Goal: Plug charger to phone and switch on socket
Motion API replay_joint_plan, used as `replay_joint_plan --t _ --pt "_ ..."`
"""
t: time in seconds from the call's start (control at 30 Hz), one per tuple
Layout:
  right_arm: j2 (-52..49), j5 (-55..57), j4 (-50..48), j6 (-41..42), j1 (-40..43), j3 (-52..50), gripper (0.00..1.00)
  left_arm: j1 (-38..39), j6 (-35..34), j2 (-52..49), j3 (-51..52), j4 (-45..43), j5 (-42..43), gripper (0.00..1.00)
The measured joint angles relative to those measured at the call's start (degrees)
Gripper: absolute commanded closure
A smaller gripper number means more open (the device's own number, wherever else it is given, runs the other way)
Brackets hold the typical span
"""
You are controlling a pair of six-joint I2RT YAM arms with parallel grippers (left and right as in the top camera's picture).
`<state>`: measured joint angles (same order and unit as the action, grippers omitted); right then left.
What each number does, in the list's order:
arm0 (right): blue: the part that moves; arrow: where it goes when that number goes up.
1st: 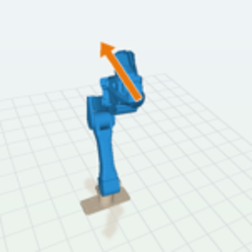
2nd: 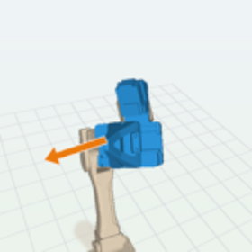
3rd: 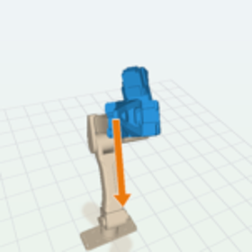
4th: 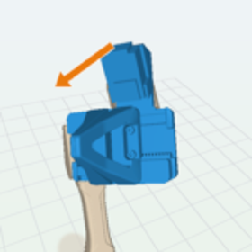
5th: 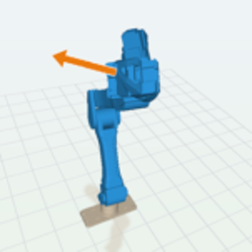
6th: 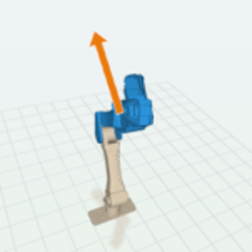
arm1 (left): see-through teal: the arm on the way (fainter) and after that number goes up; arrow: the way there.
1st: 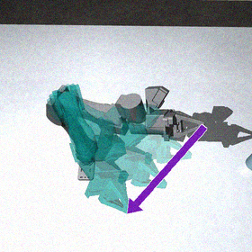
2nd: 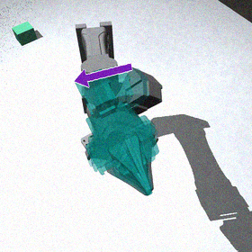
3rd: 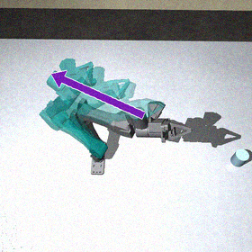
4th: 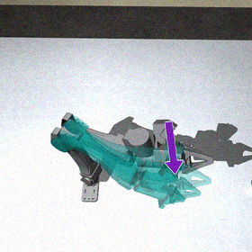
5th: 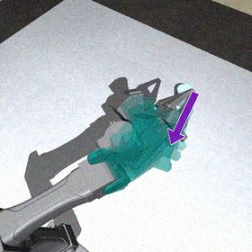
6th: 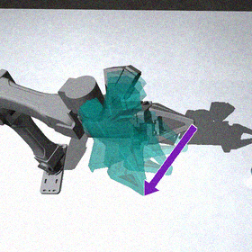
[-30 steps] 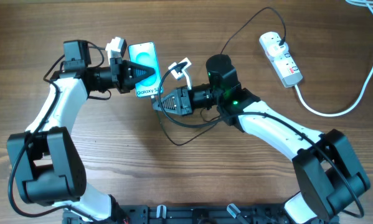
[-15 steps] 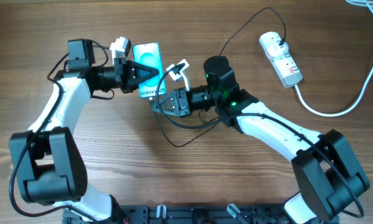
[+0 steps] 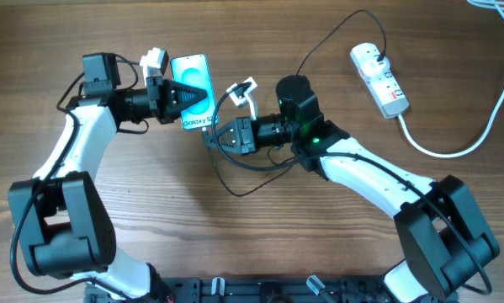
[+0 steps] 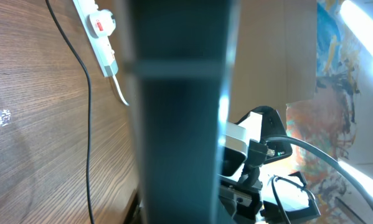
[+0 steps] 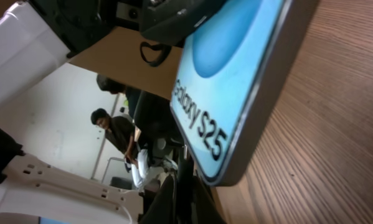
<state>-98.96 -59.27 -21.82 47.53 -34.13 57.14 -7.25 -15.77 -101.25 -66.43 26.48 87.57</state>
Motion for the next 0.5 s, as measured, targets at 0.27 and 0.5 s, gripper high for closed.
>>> replay_joint_plan --t 0.27,0.5 --pt "0.5 0.46 8.07 -1.46 0.83 0.7 0.96 -0.39 0.0 0.0 0.0 -2.64 -0.66 0.96" --pt "0.63 7.32 42.53 -19.54 8.83 0.39 0.96 -1.99 -0.02 0.02 0.0 -1.88 -3.69 0.96"
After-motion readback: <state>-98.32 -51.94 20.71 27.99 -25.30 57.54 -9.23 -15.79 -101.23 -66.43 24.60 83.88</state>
